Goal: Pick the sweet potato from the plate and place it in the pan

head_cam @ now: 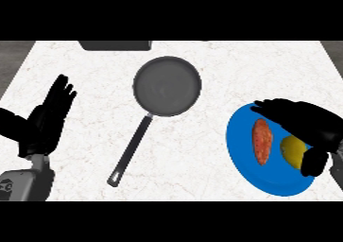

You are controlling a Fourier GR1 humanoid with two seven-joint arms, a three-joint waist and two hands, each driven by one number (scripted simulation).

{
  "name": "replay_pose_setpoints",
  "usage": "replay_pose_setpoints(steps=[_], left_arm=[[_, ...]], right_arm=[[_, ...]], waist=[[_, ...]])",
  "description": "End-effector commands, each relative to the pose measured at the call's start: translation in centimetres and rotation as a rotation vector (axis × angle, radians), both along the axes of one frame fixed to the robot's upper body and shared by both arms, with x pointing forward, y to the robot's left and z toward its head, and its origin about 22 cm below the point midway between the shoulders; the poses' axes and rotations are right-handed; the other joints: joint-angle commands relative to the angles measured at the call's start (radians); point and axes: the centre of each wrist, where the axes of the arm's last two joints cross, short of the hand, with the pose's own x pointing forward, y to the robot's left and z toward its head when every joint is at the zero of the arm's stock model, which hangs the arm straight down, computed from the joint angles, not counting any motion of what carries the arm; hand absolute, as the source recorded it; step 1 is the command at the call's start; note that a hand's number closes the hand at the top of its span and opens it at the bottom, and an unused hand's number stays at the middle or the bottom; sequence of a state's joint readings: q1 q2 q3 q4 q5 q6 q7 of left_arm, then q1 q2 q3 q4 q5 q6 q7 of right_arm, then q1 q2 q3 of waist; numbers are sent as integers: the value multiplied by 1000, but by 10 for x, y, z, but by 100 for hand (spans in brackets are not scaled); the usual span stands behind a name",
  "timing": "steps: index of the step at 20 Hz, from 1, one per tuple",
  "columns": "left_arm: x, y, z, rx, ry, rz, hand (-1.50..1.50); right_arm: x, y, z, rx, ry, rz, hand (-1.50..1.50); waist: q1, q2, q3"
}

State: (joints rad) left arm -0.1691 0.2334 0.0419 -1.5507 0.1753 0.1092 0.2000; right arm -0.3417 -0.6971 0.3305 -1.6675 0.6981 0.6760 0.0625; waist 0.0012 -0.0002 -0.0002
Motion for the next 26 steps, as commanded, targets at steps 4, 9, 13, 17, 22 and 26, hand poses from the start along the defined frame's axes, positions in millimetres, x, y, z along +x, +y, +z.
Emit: replay_pose_setpoints(steps=[4, 9, 13, 17, 22, 26], left_arm=[[-6, 13, 13, -22, 8, -18, 0], [-20, -13, 15, -7, -3, -7, 0], [-1, 6, -8, -1, 5, 4, 0], [-4, -23, 8, 8, -7, -13, 0], [3, -9, 19, 5, -2, 9, 0], [-4, -17, 1, -3, -9, -9, 0]], right_arm=[[8, -4, -7, -64, 10, -43, -150], [26, -2, -41, -25, 19, -70, -150], [30, 1, -52, -62, 29, -41, -150], [50, 2, -55, -79, 59, -54, -150], [29, 24, -70, -30, 35, -66, -150], [19, 13, -110, -14, 60, -44, -150]], waist=[[2, 0, 0], [7, 0, 1], [3, 2, 0], [8, 2, 0], [0, 0, 0], [1, 1, 0]])
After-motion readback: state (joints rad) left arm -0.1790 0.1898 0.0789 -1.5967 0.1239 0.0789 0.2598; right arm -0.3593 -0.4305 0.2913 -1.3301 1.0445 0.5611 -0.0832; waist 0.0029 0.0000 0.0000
